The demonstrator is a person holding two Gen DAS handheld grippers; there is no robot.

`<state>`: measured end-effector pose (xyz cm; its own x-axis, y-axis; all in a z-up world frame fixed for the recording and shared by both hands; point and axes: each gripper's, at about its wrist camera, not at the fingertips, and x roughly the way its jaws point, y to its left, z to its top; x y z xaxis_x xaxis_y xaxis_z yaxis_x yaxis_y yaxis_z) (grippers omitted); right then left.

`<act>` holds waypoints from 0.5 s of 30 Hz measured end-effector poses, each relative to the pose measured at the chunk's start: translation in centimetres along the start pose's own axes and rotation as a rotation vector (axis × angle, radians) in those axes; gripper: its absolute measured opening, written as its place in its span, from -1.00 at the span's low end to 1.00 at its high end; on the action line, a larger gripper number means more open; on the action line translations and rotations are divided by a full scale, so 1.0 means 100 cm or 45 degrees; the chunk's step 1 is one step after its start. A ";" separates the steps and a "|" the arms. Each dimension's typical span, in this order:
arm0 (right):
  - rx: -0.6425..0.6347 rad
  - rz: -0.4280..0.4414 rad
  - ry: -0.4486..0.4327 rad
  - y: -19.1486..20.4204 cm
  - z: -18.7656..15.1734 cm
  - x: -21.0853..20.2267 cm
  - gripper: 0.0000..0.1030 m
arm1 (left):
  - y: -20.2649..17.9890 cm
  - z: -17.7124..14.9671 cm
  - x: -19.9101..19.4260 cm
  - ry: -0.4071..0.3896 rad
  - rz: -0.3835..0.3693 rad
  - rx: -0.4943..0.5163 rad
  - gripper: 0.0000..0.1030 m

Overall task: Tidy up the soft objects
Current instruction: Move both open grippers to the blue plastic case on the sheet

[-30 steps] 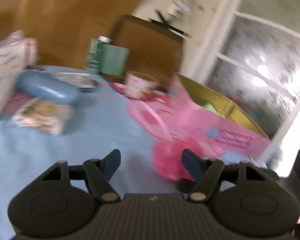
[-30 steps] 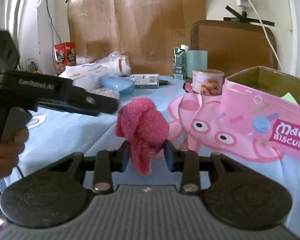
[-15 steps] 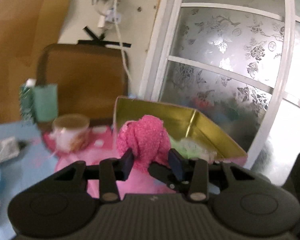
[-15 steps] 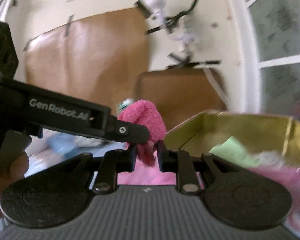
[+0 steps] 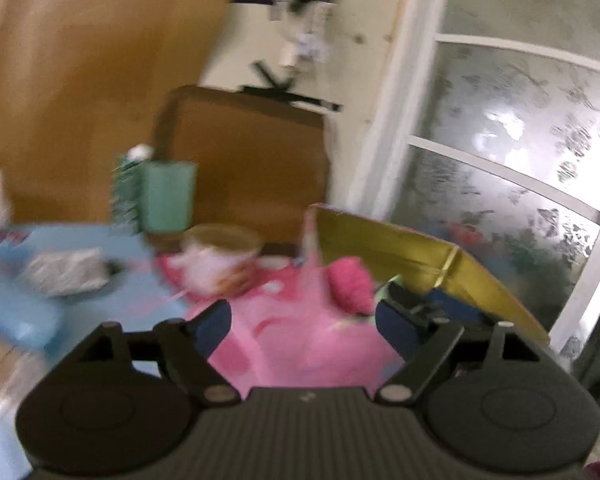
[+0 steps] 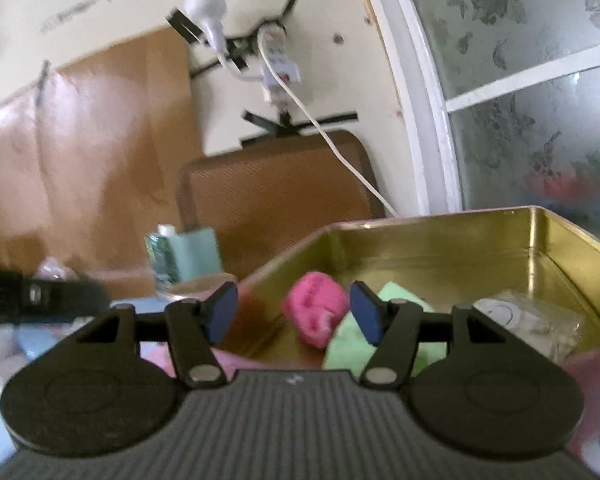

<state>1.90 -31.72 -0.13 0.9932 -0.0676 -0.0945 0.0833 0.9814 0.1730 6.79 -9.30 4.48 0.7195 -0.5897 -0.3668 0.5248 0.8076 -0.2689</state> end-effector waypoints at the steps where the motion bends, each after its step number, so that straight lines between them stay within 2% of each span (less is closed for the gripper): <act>1: 0.004 0.023 -0.004 0.006 -0.002 -0.006 0.25 | 0.011 -0.006 -0.008 0.004 0.032 -0.016 0.59; 6: -0.090 0.273 0.082 0.051 -0.011 -0.006 0.23 | 0.074 -0.035 -0.049 -0.001 0.290 -0.109 0.57; 10: -0.150 0.427 0.211 0.087 -0.020 0.008 0.07 | 0.119 -0.039 -0.076 -0.046 0.498 -0.221 0.57; 13: -0.131 0.558 0.355 0.111 -0.017 0.030 0.07 | 0.143 -0.036 -0.082 -0.068 0.694 -0.305 0.57; 14: -0.118 0.604 0.400 0.118 -0.017 0.039 0.07 | 0.152 -0.038 -0.081 -0.056 0.715 -0.359 0.57; 15: -0.109 0.641 0.430 0.127 -0.017 0.048 0.07 | 0.163 -0.041 -0.081 -0.023 0.689 -0.446 0.53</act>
<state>7.58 -19.30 -0.03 0.8272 0.4553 -0.3292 -0.4104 0.8898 0.1994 7.69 8.62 -0.57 0.8501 -0.0967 -0.5176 -0.0915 0.9409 -0.3261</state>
